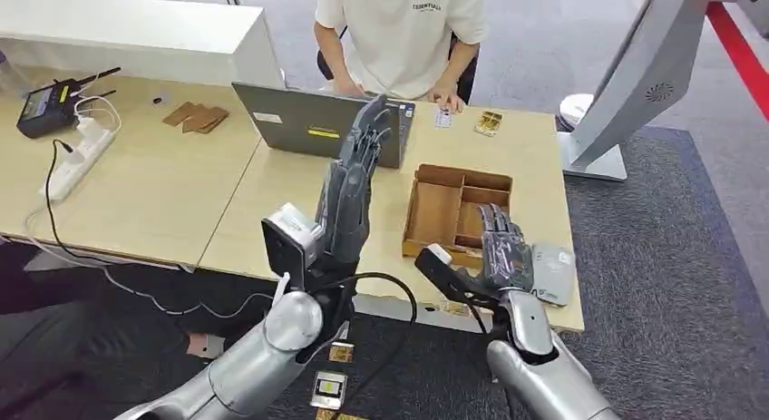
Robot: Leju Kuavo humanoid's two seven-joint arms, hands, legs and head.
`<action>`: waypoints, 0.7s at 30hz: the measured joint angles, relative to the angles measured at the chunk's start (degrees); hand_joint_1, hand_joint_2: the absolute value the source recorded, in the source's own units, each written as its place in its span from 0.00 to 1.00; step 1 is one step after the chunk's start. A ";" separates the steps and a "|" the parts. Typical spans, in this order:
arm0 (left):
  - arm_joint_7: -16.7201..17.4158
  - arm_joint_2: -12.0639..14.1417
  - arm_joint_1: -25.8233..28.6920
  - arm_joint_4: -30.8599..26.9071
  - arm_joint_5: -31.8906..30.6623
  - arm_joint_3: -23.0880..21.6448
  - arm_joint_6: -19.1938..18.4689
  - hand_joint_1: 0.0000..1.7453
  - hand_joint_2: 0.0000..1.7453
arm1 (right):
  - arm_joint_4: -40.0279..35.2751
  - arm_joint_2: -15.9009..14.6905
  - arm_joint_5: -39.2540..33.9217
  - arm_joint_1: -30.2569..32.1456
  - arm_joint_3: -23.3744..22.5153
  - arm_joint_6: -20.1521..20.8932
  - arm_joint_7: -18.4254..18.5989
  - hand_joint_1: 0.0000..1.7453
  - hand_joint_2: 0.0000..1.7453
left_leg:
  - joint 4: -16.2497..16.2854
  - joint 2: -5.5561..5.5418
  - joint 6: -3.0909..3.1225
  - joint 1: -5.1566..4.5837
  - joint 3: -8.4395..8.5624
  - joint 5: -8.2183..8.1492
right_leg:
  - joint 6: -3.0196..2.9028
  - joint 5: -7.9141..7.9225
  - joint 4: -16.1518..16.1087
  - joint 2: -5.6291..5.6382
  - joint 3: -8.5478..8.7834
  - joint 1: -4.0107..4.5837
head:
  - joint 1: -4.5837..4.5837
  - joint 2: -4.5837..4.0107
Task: Pass the card to the sensor for recognition and then transmit it.
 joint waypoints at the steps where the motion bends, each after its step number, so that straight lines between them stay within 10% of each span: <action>1: -0.04 -0.02 -0.07 0.02 0.07 -0.02 -0.02 0.00 0.00 | 0.68 0.04 0.02 -0.08 -0.02 -0.24 -0.13 0.00 1.00 | 0.00 0.00 0.00 0.00 0.00 0.00 | 0.00 0.00 0.00 0.00 0.00 0.00 | 0.00 0.00; 21: -0.59 -0.20 -0.19 0.44 0.76 -0.94 0.57 0.00 0.00 | 10.99 1.66 1.38 -3.13 -0.55 -8.06 -2.97 0.00 1.00 | 0.00 0.00 0.00 0.00 0.00 0.00 | 0.00 0.00 0.00 0.00 0.00 0.00 | 0.00 0.00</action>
